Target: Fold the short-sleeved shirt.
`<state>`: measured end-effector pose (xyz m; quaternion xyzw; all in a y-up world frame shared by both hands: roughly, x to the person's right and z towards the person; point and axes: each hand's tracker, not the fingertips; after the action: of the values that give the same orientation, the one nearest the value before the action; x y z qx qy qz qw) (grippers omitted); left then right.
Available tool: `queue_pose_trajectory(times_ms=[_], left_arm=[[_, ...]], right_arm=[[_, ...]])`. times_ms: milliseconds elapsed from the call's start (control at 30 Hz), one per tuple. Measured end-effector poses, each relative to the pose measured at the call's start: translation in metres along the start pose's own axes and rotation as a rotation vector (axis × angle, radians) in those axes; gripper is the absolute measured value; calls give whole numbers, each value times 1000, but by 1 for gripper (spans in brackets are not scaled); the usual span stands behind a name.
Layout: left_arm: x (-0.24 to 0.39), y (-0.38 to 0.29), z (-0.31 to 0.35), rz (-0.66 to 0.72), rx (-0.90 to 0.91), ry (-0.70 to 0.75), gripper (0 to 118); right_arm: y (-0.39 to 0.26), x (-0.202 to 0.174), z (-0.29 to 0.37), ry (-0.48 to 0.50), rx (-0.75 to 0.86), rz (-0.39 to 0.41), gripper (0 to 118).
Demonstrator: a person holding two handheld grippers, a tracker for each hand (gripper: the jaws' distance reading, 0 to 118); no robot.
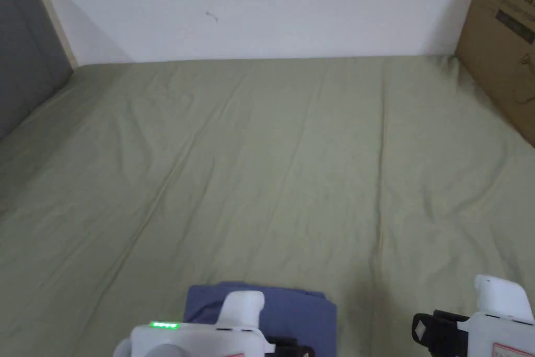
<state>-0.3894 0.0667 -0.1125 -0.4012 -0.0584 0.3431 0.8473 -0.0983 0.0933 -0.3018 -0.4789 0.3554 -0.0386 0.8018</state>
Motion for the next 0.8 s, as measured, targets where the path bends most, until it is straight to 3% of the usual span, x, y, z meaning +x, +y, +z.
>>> queue_pose_trajectory(times_ms=[133,267,467,567,600,633,667,700,800], left_arm=[[-55,1,53,153,137,35,5],[-106,-12,93,272,220,36,5],[-147,-33,107,378,270,0,6],[-157,-33,102,411,261,-43,30],[-161,-32,99,415,250,-47,30],[-163,-30,94,414,222,-49,61],[-164,-29,88,414,198,-57,100],[-166,-24,78,405,177,-76,118],[-178,-13,57,443,165,-173,118]], right_arm=[[10,-51,-22,136,-20,95,0],[6,-98,-64,193,-88,200,0],[-28,-123,-136,86,-282,280,0],[-33,-121,-140,81,-272,269,0],[-29,-120,-137,83,-273,261,0],[-27,-120,-136,85,-280,260,0],[-26,-120,-136,87,-281,261,0],[-25,-120,-135,86,-283,261,0],[-27,-124,-134,76,-285,273,0]])
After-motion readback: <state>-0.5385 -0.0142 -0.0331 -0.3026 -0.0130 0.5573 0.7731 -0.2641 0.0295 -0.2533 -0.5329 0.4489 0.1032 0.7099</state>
